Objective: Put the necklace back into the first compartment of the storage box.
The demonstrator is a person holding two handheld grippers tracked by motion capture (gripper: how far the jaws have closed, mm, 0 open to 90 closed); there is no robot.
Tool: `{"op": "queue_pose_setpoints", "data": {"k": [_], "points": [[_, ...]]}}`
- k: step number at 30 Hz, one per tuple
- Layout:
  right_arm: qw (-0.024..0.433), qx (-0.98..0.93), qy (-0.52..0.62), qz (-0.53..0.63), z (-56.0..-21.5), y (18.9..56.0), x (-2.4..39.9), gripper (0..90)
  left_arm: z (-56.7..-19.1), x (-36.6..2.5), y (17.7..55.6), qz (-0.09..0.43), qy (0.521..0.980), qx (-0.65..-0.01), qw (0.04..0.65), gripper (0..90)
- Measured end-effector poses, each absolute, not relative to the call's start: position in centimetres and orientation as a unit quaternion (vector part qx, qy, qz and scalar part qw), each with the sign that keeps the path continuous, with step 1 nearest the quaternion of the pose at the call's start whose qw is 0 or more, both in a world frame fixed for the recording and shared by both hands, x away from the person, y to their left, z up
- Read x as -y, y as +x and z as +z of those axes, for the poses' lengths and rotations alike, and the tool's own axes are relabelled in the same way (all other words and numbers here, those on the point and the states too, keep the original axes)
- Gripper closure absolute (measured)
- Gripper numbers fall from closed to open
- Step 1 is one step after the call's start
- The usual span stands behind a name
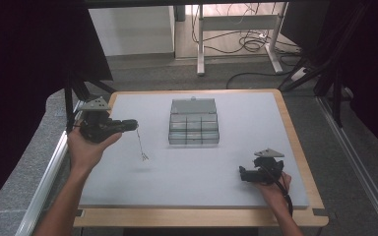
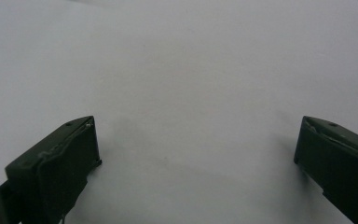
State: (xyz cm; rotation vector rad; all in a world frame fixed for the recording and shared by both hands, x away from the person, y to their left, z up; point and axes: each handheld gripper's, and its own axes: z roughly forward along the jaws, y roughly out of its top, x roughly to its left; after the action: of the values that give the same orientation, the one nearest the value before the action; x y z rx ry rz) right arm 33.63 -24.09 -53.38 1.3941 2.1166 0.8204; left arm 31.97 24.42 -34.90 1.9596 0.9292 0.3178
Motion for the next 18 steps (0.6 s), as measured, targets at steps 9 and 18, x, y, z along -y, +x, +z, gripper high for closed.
{"op": "queue_pose_setpoints", "data": {"k": [9,18], "points": [[0.237,-0.772,0.508,0.3,-53.4,33.6,24.1,0.0,-34.1,-24.1,32.6,0.131,0.794,-0.376,0.46,87.5],[0.236,-0.771,0.509,0.3,-53.4,33.6,24.1,0.0,-33.3,-23.4,33.4,0.132,0.795,-0.374,0.46,87.5]]}}
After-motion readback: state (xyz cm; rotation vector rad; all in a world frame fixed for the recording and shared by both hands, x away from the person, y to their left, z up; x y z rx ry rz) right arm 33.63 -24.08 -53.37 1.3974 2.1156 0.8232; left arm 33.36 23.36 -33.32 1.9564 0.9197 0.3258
